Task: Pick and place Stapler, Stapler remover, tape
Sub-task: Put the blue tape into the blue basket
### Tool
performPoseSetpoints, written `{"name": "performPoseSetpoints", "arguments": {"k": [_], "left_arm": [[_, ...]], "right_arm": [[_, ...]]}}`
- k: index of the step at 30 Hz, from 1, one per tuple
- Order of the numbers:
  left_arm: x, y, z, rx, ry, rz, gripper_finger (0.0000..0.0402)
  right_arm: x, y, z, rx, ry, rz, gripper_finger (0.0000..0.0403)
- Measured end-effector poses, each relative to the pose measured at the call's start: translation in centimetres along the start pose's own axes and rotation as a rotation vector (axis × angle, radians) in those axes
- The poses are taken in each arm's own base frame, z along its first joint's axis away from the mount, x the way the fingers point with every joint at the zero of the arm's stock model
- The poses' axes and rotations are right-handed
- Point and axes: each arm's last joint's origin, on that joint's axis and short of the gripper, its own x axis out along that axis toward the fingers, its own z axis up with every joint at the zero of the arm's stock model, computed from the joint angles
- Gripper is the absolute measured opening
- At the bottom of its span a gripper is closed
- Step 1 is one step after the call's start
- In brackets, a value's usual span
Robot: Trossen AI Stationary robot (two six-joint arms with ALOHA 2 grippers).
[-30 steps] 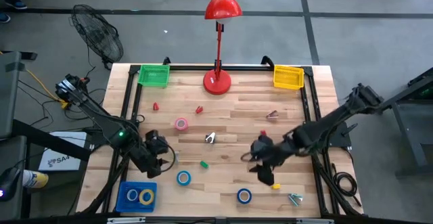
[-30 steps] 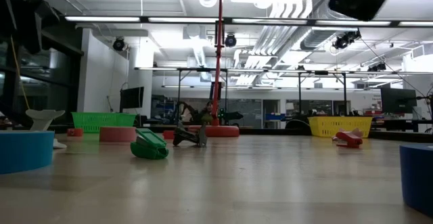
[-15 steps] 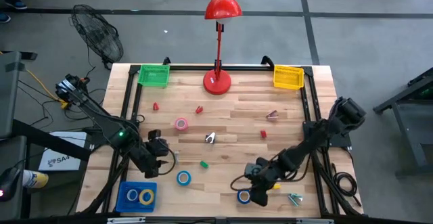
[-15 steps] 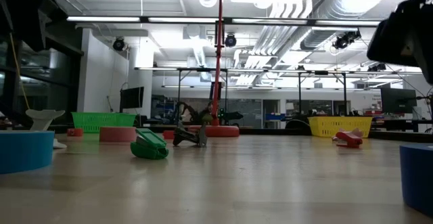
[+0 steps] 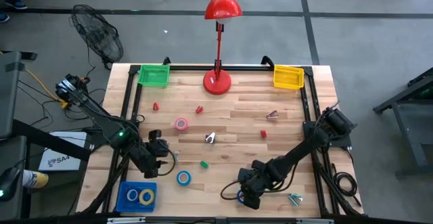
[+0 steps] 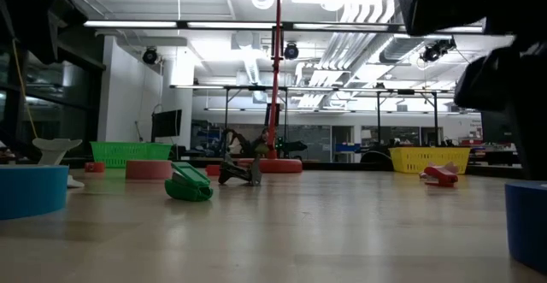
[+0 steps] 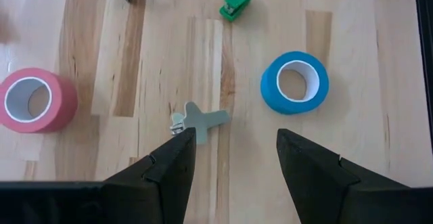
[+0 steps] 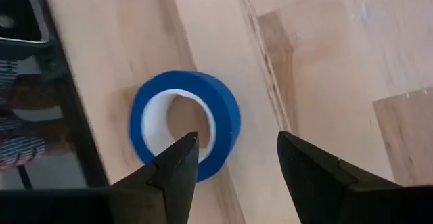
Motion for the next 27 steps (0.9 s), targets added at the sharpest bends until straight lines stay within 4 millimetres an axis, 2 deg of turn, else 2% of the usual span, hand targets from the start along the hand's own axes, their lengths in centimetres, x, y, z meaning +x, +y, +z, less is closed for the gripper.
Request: {"name": "performPoseSetpoints", "arguments": {"k": [7,13,27], "left_arm": [[0.00,0.00,0.00,0.009,0.000,0.001,0.0204],[0.00,0.01,-0.01,0.027,0.001,0.002,0.0204],[0.00,0.03,-0.02,0.035,0.000,0.006,0.0204]], "right_arm": [[1.03,0.02,-0.33,0.026,0.008,-0.018,0.0193],[1.09,-0.05,-0.39,0.025,0.002,-0.031,0.0181],[1.08,-0.02,-0.48,0.025,0.031,-0.017,0.0031]]}}
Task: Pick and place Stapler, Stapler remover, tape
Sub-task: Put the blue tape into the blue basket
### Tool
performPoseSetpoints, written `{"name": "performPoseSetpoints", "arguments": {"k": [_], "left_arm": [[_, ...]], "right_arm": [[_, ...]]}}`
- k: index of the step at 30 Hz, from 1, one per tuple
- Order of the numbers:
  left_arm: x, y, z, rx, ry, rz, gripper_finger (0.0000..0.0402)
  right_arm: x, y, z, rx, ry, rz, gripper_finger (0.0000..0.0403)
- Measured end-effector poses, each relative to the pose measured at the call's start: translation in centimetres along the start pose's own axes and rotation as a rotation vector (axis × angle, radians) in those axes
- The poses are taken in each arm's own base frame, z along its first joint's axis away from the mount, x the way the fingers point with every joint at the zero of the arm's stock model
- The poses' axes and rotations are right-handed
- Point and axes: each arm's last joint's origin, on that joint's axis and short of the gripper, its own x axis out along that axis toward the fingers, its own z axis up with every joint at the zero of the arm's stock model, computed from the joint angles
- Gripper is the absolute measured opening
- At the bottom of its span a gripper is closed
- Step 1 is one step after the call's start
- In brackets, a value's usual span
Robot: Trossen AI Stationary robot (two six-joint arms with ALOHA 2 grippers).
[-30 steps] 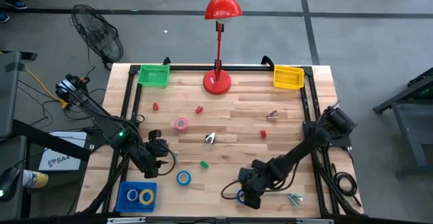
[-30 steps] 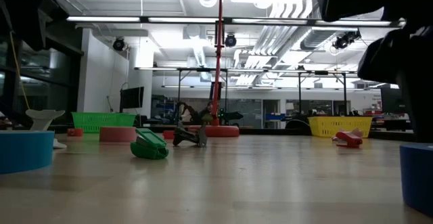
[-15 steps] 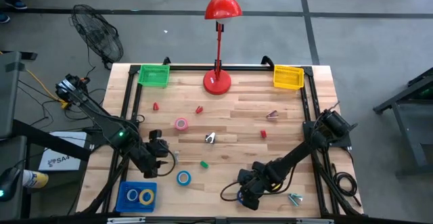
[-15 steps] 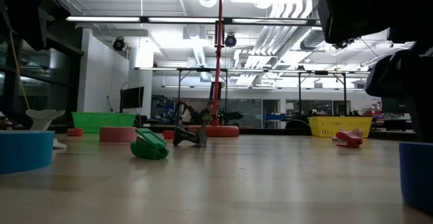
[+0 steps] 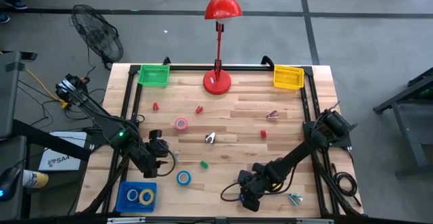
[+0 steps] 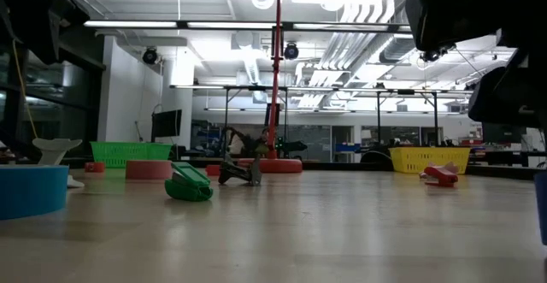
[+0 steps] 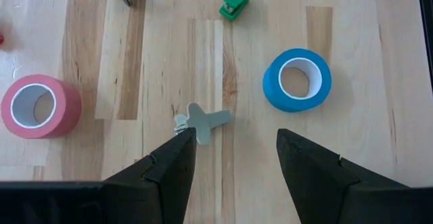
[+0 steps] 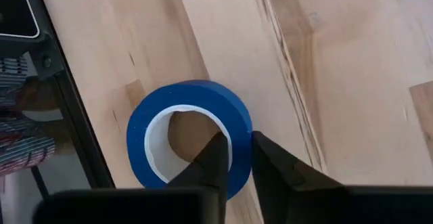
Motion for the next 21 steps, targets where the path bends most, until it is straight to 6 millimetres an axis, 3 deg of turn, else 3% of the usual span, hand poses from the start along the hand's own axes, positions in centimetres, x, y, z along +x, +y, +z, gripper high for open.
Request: {"name": "performPoseSetpoints", "arguments": {"k": [9,15,21], "left_arm": [[0.0,0.0,0.1,0.009,-0.013,0.005,0.0204],[0.0,-0.3,0.7,0.071,-0.096,0.004,0.0204],[-0.4,-1.0,2.3,0.120,-0.284,0.004,0.0204]], "right_arm": [[-0.8,-0.5,0.7,0.060,-0.022,-0.004,0.0025],[-3.8,-1.3,3.1,0.087,-0.225,-0.023,0.0025],[-7.4,-2.7,6.5,0.087,-0.497,-0.044,0.0025]]}}
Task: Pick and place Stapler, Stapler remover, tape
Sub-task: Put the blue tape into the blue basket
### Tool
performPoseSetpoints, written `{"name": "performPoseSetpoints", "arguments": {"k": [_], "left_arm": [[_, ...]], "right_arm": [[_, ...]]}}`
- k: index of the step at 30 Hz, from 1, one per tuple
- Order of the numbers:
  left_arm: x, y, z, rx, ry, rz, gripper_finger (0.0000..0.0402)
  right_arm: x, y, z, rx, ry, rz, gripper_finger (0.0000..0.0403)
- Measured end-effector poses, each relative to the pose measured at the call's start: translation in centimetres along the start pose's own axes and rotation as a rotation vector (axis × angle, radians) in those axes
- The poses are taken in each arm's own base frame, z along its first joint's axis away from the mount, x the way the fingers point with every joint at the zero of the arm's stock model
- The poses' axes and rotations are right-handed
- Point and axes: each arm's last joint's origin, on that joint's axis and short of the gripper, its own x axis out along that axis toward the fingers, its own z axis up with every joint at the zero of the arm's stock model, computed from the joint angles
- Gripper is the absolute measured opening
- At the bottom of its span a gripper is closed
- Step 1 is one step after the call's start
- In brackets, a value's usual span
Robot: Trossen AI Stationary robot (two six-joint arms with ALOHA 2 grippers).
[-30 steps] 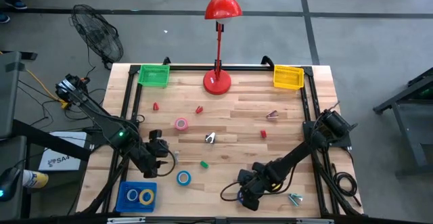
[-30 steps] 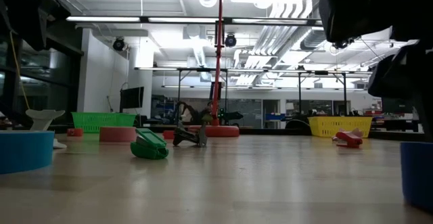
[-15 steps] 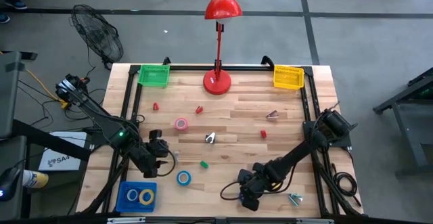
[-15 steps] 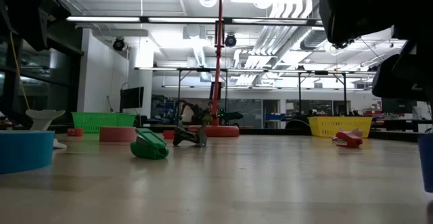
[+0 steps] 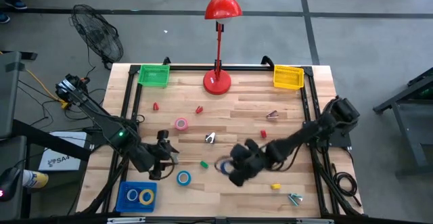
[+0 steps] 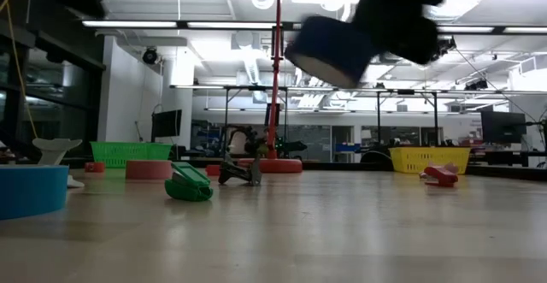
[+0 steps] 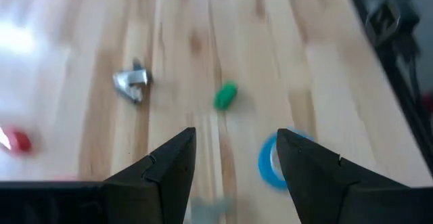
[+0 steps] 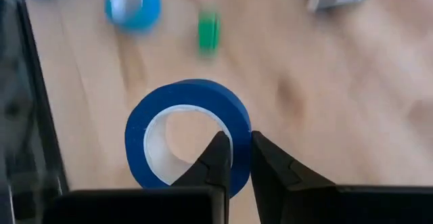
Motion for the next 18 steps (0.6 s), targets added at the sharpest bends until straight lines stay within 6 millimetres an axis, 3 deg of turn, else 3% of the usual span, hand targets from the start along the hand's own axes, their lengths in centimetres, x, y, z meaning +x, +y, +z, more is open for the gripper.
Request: {"name": "performPoseSetpoints", "arguments": {"k": [5,11,18], "left_arm": [[-0.1,-0.1,1.9,0.011,-0.199,0.062,0.0204],[0.4,1.5,4.3,-0.052,-0.356,0.086,0.0204],[0.8,3.7,6.2,-0.103,-0.463,0.053,0.0204]], "right_arm": [[-1.0,-0.6,4.0,-0.056,-0.226,0.032,0.0025],[-2.2,-1.2,7.9,-0.143,-0.437,0.098,0.0025],[-3.9,-2.0,10.7,-0.231,-0.595,0.119,0.0025]]}}
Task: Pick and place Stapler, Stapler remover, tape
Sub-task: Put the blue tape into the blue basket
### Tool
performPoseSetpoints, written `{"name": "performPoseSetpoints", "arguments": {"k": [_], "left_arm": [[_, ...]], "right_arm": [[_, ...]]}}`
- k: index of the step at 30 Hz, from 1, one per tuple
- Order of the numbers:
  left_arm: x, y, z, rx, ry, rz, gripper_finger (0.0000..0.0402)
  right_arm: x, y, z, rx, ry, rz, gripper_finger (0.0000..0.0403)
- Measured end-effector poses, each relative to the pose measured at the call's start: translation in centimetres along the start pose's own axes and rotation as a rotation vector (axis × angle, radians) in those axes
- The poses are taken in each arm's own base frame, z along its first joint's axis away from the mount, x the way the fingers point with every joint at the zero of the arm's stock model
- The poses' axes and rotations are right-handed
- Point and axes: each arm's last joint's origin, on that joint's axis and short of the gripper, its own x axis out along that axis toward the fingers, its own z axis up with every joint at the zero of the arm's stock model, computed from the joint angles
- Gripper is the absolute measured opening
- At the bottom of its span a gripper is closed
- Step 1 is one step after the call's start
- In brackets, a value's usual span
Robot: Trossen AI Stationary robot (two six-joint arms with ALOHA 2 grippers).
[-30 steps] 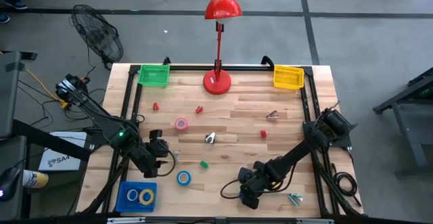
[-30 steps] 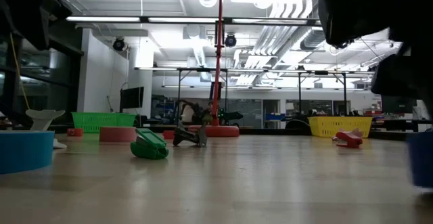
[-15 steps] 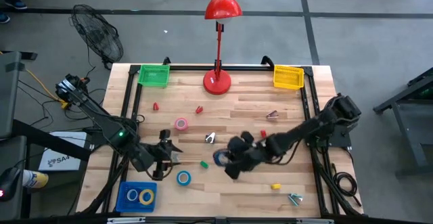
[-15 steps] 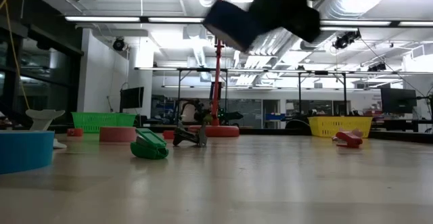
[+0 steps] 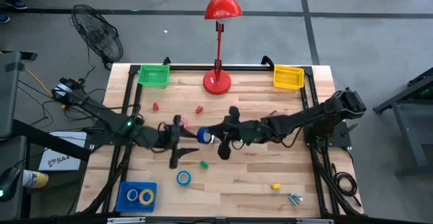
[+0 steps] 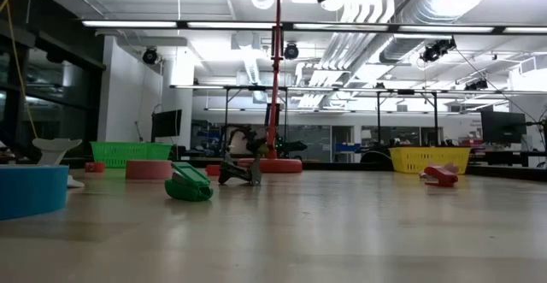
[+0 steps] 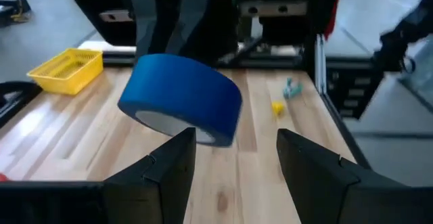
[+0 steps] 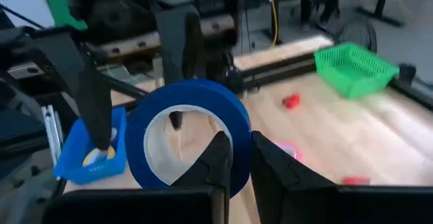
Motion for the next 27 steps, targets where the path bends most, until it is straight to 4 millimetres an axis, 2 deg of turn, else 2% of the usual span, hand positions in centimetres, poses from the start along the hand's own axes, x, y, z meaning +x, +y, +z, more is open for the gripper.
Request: {"name": "performPoseSetpoints", "arguments": {"k": [5,17,22,27], "left_arm": [[0.5,1.0,0.7,-0.033,-0.046,0.018,0.0204],[0.9,2.1,1.8,-0.042,-0.137,0.008,0.0197],[0.9,2.1,1.8,-0.045,-0.139,0.006,0.0155],[0.9,2.1,1.8,-0.044,-0.140,0.013,0.0084]], "right_arm": [[-0.2,-0.8,1.2,-0.048,-0.046,0.017,0.0025],[0.4,-2.7,2.2,-0.082,-0.071,0.011,0.0025],[0.7,-3.3,2.4,-0.077,-0.079,-0.002,0.0025],[0.8,-3.6,2.5,-0.077,-0.077,-0.013,0.0025]]}}
